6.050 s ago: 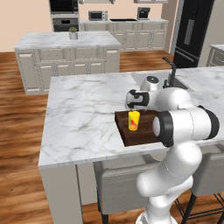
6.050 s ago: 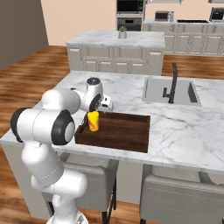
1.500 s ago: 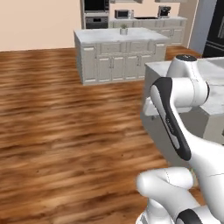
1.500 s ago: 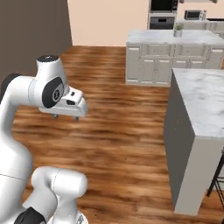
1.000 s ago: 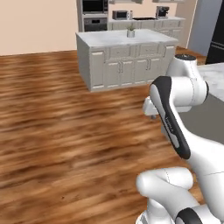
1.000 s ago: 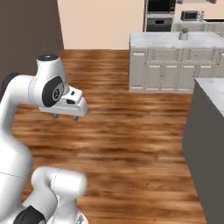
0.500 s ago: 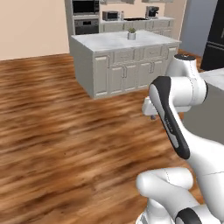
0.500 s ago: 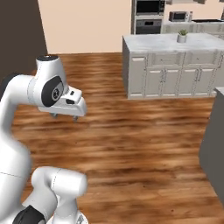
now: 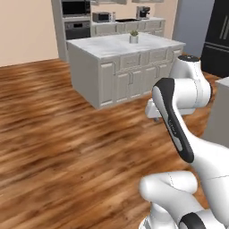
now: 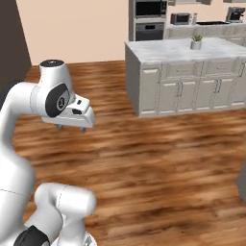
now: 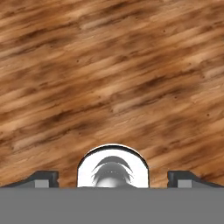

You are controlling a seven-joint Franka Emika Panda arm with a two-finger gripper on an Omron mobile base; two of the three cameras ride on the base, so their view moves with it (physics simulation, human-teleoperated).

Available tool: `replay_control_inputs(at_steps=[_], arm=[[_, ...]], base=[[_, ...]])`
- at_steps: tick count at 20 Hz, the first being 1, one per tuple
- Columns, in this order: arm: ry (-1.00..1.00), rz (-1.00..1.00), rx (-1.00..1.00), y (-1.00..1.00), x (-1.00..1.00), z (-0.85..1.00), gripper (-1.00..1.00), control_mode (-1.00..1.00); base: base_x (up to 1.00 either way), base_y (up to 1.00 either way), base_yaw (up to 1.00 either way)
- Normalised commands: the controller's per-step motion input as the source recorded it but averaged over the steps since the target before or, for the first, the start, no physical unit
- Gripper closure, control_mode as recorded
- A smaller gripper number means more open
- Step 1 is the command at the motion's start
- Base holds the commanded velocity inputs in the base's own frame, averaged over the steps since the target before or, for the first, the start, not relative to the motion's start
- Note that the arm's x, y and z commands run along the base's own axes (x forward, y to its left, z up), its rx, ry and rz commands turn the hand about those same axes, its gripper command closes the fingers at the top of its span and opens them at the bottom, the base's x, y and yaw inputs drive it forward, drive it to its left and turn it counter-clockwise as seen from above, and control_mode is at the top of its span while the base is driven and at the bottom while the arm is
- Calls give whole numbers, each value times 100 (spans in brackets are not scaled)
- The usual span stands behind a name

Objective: There is a tray on the dining counter. Grab the cup, mug, and pitcher and place them on the tray. The pitcher may be placed next to the tray if it cannot fit the tray.

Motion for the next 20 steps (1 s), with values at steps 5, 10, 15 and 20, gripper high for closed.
replay_control_inputs(at_steps=[5,10,15,20], arm=[[0,0,0,0,0,0,-100,100],[0,0,0,0,0,0,-100,100],[0,0,0,0,0,0,-100,100],[0,0,0,0,0,0,-100,100]], base=[[92,100,-27],[95,100,-31],[98,100,-40],[100,97,-52]])
